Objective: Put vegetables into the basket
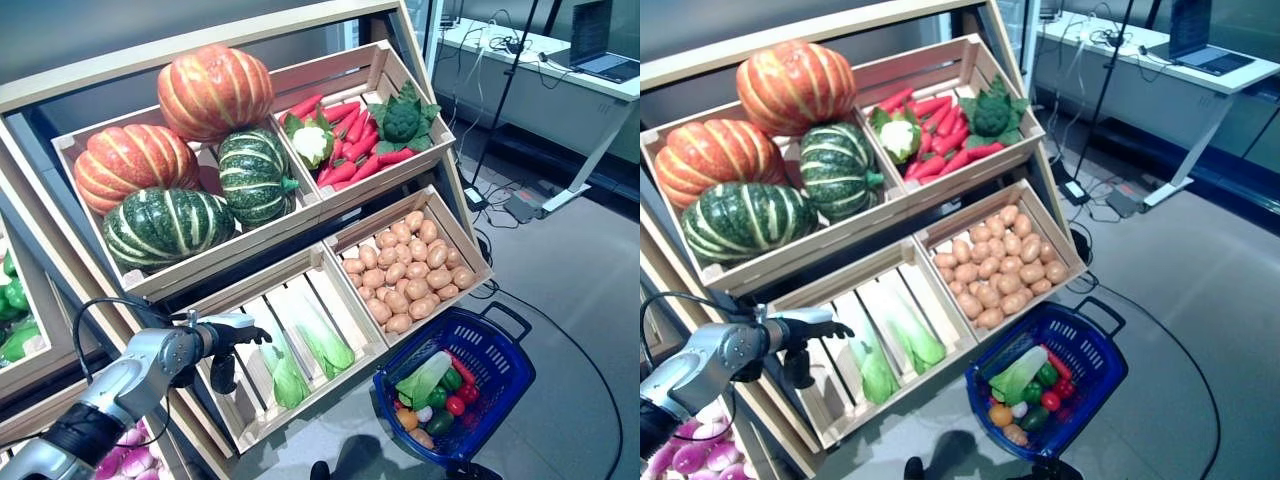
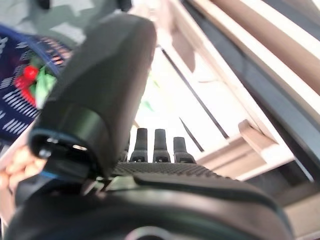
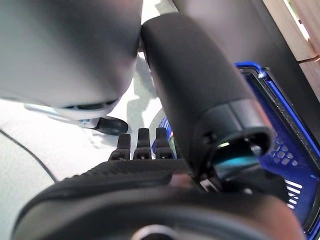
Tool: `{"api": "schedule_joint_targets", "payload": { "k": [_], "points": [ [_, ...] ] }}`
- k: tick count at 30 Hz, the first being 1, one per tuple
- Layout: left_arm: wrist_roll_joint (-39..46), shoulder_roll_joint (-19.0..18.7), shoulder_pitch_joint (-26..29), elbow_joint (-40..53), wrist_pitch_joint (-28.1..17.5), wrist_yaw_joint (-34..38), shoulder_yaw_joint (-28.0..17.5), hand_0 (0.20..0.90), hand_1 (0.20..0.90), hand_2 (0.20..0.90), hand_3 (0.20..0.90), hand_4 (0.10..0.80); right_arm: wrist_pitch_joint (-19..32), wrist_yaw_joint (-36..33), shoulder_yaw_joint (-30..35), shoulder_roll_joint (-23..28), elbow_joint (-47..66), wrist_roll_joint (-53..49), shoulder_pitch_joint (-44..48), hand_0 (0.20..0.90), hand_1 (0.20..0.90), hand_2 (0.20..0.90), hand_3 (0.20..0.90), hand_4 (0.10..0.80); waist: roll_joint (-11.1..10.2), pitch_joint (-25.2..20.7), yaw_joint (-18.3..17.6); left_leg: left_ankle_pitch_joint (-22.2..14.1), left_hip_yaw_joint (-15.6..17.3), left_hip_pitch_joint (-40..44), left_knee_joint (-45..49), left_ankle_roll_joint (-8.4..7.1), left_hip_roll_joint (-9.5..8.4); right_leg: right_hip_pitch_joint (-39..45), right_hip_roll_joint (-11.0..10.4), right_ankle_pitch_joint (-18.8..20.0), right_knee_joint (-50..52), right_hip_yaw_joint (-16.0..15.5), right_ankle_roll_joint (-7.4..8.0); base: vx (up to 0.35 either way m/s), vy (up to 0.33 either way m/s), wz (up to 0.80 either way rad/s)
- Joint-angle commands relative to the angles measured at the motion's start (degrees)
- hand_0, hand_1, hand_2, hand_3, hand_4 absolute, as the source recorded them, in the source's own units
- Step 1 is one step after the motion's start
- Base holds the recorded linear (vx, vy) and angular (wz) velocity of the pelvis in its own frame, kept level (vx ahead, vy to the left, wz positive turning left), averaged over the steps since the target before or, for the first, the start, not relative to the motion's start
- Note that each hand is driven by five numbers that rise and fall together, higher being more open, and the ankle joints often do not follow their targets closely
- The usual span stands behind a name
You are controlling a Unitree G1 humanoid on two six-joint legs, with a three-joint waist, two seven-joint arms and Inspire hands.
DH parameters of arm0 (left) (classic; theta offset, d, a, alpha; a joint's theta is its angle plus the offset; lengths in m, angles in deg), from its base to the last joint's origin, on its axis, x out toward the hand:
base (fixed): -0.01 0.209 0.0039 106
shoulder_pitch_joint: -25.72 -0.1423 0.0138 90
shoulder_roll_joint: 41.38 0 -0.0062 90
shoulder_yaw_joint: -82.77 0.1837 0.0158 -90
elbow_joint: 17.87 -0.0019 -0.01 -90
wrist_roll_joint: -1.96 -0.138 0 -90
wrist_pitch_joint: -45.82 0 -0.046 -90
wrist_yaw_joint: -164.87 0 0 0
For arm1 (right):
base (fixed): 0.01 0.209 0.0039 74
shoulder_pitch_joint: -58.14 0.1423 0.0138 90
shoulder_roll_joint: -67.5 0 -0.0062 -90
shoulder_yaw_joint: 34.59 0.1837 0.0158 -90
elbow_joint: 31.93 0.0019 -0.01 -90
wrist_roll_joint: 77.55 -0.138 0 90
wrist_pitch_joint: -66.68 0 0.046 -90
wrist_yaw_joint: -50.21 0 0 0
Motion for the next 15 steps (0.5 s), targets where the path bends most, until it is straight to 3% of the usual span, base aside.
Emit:
{"api": "schedule_joint_targets", "payload": {
  "k": [1, 5, 6, 10, 11, 12, 15],
  "points": [
    [-6.1, -3.6, 8.3, 1.7, -4.3, 8.7, -2.1, 0.900, 0.900, 0.900, 0.900, 0.800, 3.5, 2.3, 0.7, 2.2, -0.7, -2.0, 2.3, 0.900, 0.900, 0.900, 0.900, 0.800, -1.3, 1.1, 0.0, -5.0, 1.6, 2.4, 0.5, -0.24, 0.75, -2.5, -2.8, 3.6, 0.2, 0.0, 0.30, 0.029, -0.029, 0.09],
    [-8.2, -3.9, 8.6, -2.4, -8.6, 24.2, -0.8, 0.900, 0.900, 0.900, 0.900, 0.800, 4.1, 2.8, 0.0, 2.8, 0.7, -1.4, 2.4, 0.900, 0.900, 0.900, 0.900, 0.800, -1.4, 2.6, -0.3, -4.6, 1.3, 2.3, 0.5, -0.46, 1.21, -3.1, -2.2, 2.5, 1.8, 0.3, -0.38, 0.003, -0.018, 0.03],
    [-8.6, -3.9, 9.7, -5.8, -9.6, 32.4, 0.5, 0.900, 0.900, 0.900, 0.900, 0.800, 4.6, 3.0, -0.6, 3.6, 1.1, -1.6, 3.1, 0.900, 0.900, 0.900, 0.900, 0.800, -1.4, 4.0, -0.4, -4.0, 1.2, 1.4, 0.7, -0.69, 1.44, -4.3, -1.9, 2.0, 3.2, 0.7, -0.86, -0.090, -0.022, 0.04],
    [-13.1, -1.9, 14.2, -16.0, -13.7, 54.0, 5.4, 0.900, 0.900, 0.900, 0.900, 0.800, 5.4, 3.5, -2.1, 5.6, 1.9, -1.9, 6.3, 0.900, 0.900, 0.900, 0.900, 0.800, -1.5, 8.3, -0.6, -3.5, 0.5, -2.3, 3.4, -1.24, 1.73, -7.9, -1.3, 0.9, 6.8, 1.4, -2.11, -0.160, -0.001, 0.08],
    [-13.4, -1.7, 14.6, -16.7, -13.8, 55.0, 5.7, 0.900, 0.900, 0.900, 0.900, 0.800, 5.5, 3.5, -2.1, 5.7, 1.8, -2.0, 6.6, 0.900, 0.900, 0.900, 0.900, 0.800, -1.5, 8.5, -0.6, -3.5, 0.4, -2.6, 3.7, -1.24, 1.73, -8.2, -1.3, 0.8, 7.1, 1.5, -2.20, -0.187, 0.021, 0.05],
    [-15.6, 0.4, 16.6, -20.3, -13.6, 61.4, 7.6, 0.900, 0.900, 0.900, 0.900, 0.800, 5.7, 3.3, -3.0, 6.4, 1.7, -2.6, 8.9, 0.900, 0.900, 0.900, 0.900, 0.800, -1.6, 10.6, -0.6, -3.6, -0.1, -4.8, 5.8, -1.49, 1.61, -10.0, -1.0, 0.3, 9.0, 1.9, -2.83, -0.183, 0.030, 0.02],
    [-18.6, 4.8, 20.6, -28.1, -12.7, 71.1, 11.0, 0.900, 0.900, 0.900, 0.900, 0.800, 6.3, 2.9, -4.2, 7.1, 2.0, -3.6, 12.1, 0.900, 0.900, 0.900, 0.900, 0.800, -1.7, 13.7, -0.9, -4.1, -0.7, -8.9, 10.3, -1.83, 1.02, -13.2, -0.8, -0.7, 12.5, 2.4, -3.86, -0.208, 0.053, 0.00]
  ]
}}
